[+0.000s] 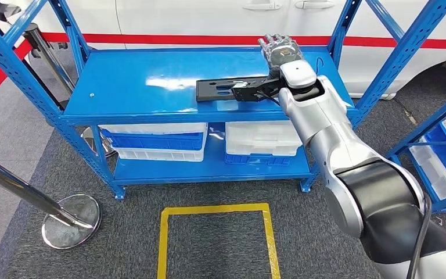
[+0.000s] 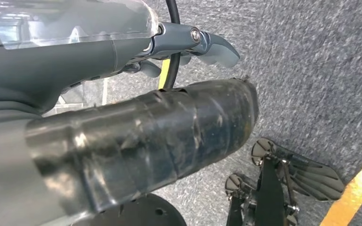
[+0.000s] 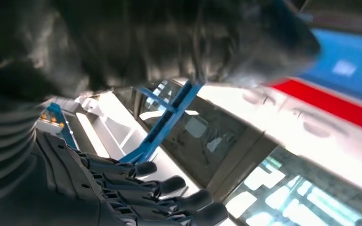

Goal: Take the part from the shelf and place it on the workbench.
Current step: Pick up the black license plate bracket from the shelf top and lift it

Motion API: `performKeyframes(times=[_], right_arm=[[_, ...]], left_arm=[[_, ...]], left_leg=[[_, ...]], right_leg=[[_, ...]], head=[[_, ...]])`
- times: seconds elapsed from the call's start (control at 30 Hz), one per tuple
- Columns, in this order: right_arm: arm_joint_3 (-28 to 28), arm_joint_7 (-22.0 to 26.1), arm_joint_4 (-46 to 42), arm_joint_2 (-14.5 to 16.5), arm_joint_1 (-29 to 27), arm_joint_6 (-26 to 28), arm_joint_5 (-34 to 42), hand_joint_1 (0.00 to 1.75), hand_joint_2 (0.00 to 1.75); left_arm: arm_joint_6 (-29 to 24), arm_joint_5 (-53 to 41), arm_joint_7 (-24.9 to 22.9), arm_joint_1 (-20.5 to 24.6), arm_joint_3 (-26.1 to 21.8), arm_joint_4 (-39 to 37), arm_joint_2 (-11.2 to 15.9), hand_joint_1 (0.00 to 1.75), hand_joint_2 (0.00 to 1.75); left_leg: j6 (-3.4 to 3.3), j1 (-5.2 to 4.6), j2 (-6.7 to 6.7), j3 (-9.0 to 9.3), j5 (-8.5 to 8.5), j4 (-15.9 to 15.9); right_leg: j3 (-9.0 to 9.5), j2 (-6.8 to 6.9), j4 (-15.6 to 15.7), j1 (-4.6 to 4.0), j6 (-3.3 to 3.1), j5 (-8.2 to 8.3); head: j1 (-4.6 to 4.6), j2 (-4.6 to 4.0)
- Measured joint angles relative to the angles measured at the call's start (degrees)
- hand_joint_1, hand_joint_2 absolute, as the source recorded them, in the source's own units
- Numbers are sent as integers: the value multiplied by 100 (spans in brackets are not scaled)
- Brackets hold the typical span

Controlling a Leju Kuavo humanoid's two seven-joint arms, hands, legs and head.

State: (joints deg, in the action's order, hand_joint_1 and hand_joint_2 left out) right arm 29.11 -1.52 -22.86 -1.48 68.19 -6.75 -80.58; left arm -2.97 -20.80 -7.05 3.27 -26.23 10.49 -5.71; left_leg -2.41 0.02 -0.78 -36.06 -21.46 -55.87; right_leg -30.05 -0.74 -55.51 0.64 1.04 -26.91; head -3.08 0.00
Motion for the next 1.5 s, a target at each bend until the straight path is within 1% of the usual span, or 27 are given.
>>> performKeyframes(times=[0.07,0.1,0.17,0.2,0.23,0.27,0.3,0.37,0.4,0.43,0.5,0.57,0.6,0.67,0.7,0.73,0.77,0.8,0.83,0.87,0.9,0.93,1.03,1.07,1.3,1.4,1.5], right_arm=[[0,-1,16,-9,-35,28,-2,0,175],[0,2,32,-14,-56,43,-4,0,175],[0,10,74,-25,-120,66,-5,0,175],[0,15,96,-32,-171,71,-5,0,175],[0,15,116,-39,-220,72,-5,0,175],[0,15,133,-46,-255,72,-5,0,175],[0,16,144,-50,-274,72,-5,0,175],[0,38,157,-51,-285,72,-5,0,87],[0,59,166,-50,-291,71,-5,0,44],[0,79,174,-49,-301,70,-5,0,0],[0,100,186,-43,-316,68,-6,0,0],[0,106,188,-20,-316,69,-8,0,0],[0,112,188,-5,-316,69,-9,0,0],[0,140,190,27,-330,69,-10,0,0],[0,163,191,41,-344,68,-11,0,0],[0,185,191,56,-358,68,-11,0,0],[0,202,192,72,-369,68,-12,0,0],[0,214,192,90,-372,68,-12,0,0],[0,219,191,107,-371,67,-12,0,0],[0,222,191,122,-364,67,-12,0,0],[0,227,192,132,-359,67,-12,0,0],[0,232,192,138,-361,67,-12,0,0],[0,267,194,142,-382,69,-12,0,0],[0,278,194,142,-383,69,-12,0,0],[0,371,194,175,-369,48,-12,0,0],[1,425,194,231,-412,43,-12,0,0],[4,491,192,287,-474,51,-12,0,0]], left_arm=[[-19,-15,-33,1,-1,0,-4,0,0],[-27,-19,-56,3,-2,0,-5,0,0],[-36,-27,-98,12,-4,0,-6,0,0],[-40,-32,-112,14,-6,0,-5,0,0],[-41,-36,-120,10,-8,0,-4,0,0],[-42,-39,-126,4,-10,0,-3,0,0],[-43,-40,-130,-3,-12,0,-2,0,0],[-48,-39,-137,-7,-18,0,5,0,0],[-51,-40,-142,-1,-21,0,13,0,0],[-55,-42,-149,3,-25,0,20,0,0],[-59,-54,-165,3,-30,-1,25,0,0],[-60,-69,-169,-7,-33,-2,23,0,0],[-60,-74,-166,-5,-36,-2,24,0,0],[-53,-84,-147,7,-43,-2,30,0,0],[-45,-85,-139,10,-48,-2,33,0,0],[-37,-85,-133,9,-53,-2,35,0,0],[-27,-89,-132,5,-62,-2,36,0,0],[-22,-107,-131,3,-72,-2,36,0,0],[-28,-127,-118,2,-81,-2,38,0,0],[-45,-150,-97,2,-91,-2,47,0,0],[-64,-173,-74,6,-98,-2,52,0,0],[-83,-189,-49,9,-106,-2,57,0,0],[-121,-247,2,7,-131,-2,55,0,0],[-139,-252,13,3,-138,-2,55,0,0],[-46,-208,56,16,-193,-2,54,0,0],[-32,-215,87,22,-204,-2,48,0,0],[-37,-231,91,23,-233,-2,40,0,0]], left_leg=[[-40,44,26,114,48,152],[-55,62,38,156,67,205],[-65,61,52,179,60,212],[-55,65,53,178,43,192],[-36,73,50,177,18,161],[-6,86,45,175,-17,114],[34,103,41,171,-65,47],[134,122,34,136,-175,-120],[181,121,28,111,-214,-188],[219,117,22,89,-237,-227],[279,123,16,71,-247,-243],[331,140,36,12,-347,-382],[350,142,47,-88,-473,-600],[368,137,61,-443,-805,-1324],[363,131,60,-633,-918,-1673],[346,125,61,-757,-936,-1870],[313,113,60,-781,-843,-1856],[263,92,59,-688,-647,-1610],[192,62,57,-520,-416,-1213],[118,32,57,-335,-254,-851],[56,0,57,-184,-150,-549],[39,-16,58,-91,-128,-367],[164,-26,49,-38,-162,-242],[185,-31,43,-41,-166,-244],[147,-39,32,-45,-183,-249],[76,-69,34,-61,-207,-277],[-73,-57,38,6,-238,-160]], right_leg=[[-22,7,-122,-14,22,-88],[-137,14,-364,-9,32,-221],[-560,21,-1132,21,61,-572],[-769,23,-1472,43,81,-672],[-890,28,-1630,68,101,-653],[-895,36,-1549,96,121,-508],[-789,48,-1253,127,146,-274],[-523,48,-605,151,172,60],[-454,38,-438,144,147,119],[-448,24,-411,123,102,99],[-476,12,-443,100,-14,97],[-471,7,-429,103,-103,107],[-461,4,-418,106,-139,111],[-450,1,-416,81,-183,97],[-444,1,-417,59,-198,87],[-434,2,-419,35,-214,75],[-417,1,-420,10,-228,60],[-390,0,-420,-16,-238,42],[-360,-1,-417,-34,-246,19],[-334,0,-409,-55,-246,-1],[-318,1,-402,-59,-238,-17],[-314,5,-403,-66,-229,-28],[-327,21,-413,-61,-207,-41],[-325,26,-406,-52,-204,-43],[-296,39,-360,-47,-181,-39],[-286,33,-316,-13,-108,-20],[-266,38,-373,-11,-6,63]], head=[[-3,0],[-4,0],[-3,0],[-3,0],[-3,0],[-3,0],[-3,0],[-5,0],[-4,0],[-5,0],[-3,0],[-4,0],[-3,0],[-2,0],[-3,0],[-3,0],[-2,0],[-2,0],[-2,0],[-5,0],[-7,0],[-9,0],[-14,0],[-14,0],[-15,0],[-14,0],[-14,0]])
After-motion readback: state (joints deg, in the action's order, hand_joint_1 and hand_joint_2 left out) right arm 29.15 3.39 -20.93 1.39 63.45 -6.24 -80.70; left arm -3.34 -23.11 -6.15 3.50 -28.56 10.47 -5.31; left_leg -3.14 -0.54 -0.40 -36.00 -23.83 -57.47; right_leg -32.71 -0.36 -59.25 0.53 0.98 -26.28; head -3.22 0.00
